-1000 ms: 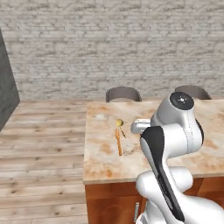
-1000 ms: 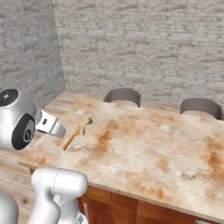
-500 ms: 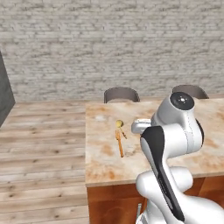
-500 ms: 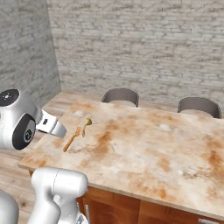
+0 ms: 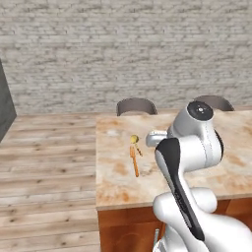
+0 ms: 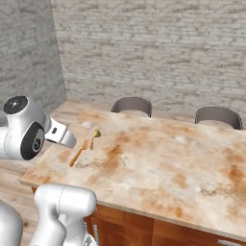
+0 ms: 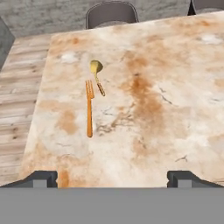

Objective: Organize the utensils by type. Pick up the wooden spoons from the counter and place them in the open cabinet. Then pick up the metallic utensils from the counter and place them in the open drawer.

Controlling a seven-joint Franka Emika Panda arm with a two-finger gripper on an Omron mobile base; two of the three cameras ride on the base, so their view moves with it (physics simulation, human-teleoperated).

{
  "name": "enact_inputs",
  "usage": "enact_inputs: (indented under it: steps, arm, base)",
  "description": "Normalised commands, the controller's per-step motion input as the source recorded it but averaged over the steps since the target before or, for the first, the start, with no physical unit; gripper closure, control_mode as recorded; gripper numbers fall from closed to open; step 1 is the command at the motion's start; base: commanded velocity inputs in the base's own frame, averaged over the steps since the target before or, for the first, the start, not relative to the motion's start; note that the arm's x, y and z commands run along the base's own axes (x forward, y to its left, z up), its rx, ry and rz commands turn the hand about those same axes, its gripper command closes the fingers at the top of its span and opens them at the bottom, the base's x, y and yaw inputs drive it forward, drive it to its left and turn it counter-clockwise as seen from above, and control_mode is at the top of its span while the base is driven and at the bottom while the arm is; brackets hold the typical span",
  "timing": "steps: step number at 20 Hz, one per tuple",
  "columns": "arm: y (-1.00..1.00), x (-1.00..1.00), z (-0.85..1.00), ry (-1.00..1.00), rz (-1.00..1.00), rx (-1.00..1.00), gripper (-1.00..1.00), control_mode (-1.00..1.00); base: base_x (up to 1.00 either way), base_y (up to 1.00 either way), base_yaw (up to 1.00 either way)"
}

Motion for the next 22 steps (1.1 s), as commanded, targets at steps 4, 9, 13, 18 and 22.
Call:
enact_inputs:
  steps: [4, 9, 13, 18, 22]
  arm:
    - [0.08, 0.86, -0.23, 0.22, 0.01, 0.00, -1.00, -1.00]
    - [0.13, 0.80, -0.38, 0.31, 0.06, 0.00, -1.00, -1.00]
    - [0.12, 0.59, -0.58, 0.18, 0.10, 0.00, -1.00, -1.00]
    - [0.16, 0.45, -0.68, 0.00, 0.08, 0.00, -1.00, -1.00]
    - [0.06, 0.40, -0.56, 0.00, 0.03, 0.00, -1.00, -1.00]
  base:
    - [0.00, 0.00, 0.00]
    - [0.00, 0.00, 0.00]
    - [0.00, 0.00, 0.00]
    - [0.00, 0.00, 0.00]
    - [0.00, 0.00, 0.00]
